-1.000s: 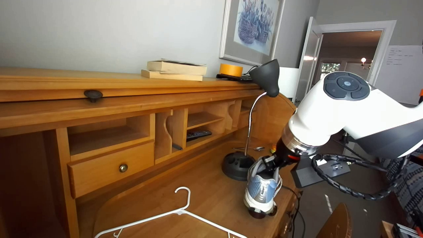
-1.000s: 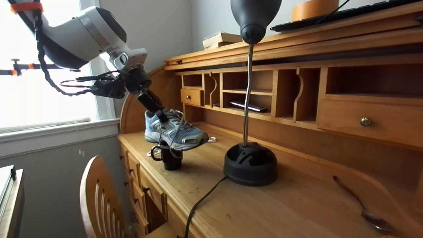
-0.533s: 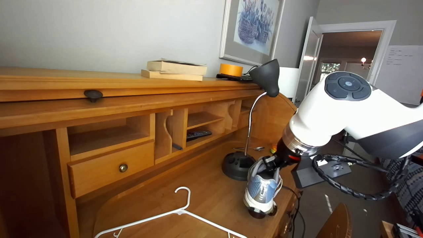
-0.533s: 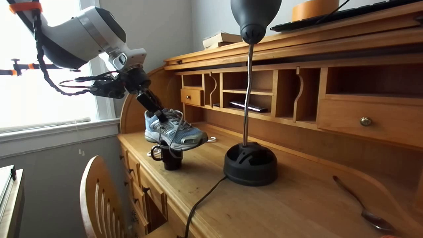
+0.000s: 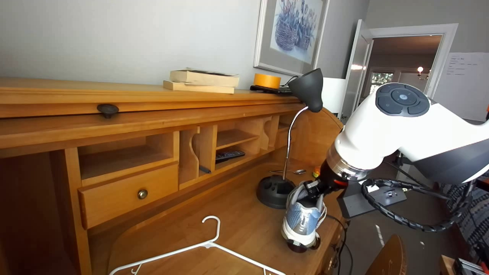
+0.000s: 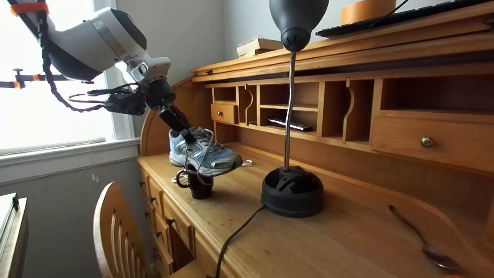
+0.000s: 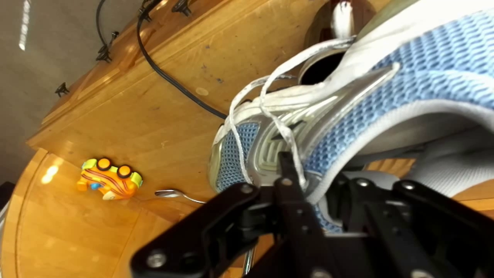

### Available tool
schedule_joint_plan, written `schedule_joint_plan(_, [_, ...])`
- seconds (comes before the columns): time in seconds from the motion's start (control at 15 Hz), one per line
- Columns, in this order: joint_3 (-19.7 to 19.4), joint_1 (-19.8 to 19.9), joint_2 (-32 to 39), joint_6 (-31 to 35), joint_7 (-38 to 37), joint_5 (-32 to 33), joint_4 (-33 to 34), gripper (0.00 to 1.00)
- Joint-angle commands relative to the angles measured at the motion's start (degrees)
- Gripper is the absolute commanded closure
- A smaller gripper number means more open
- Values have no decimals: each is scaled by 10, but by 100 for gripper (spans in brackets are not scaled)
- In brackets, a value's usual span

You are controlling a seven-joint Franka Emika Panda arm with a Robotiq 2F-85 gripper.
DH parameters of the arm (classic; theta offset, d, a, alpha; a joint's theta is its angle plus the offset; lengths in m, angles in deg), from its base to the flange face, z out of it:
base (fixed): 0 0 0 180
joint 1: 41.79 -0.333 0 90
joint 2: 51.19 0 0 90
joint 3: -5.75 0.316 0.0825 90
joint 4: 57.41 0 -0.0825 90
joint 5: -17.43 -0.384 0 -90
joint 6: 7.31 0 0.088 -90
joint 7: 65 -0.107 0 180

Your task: Remove the cup from the shoe and place the shoe on top of the cup

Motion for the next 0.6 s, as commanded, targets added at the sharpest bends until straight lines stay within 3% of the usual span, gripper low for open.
schedule_joint_plan(0.0, [1,-4,-14,2,2,-13,-14,63])
schedule_joint_plan(0.13, [1,-4,-14,2,2,-13,-15,58])
schedule_joint_plan(0.47, [2,-6,-14,2,3,-14,-15,21])
schedule_joint_plan(0.53, [2,-6,-14,2,3,-14,-15,22])
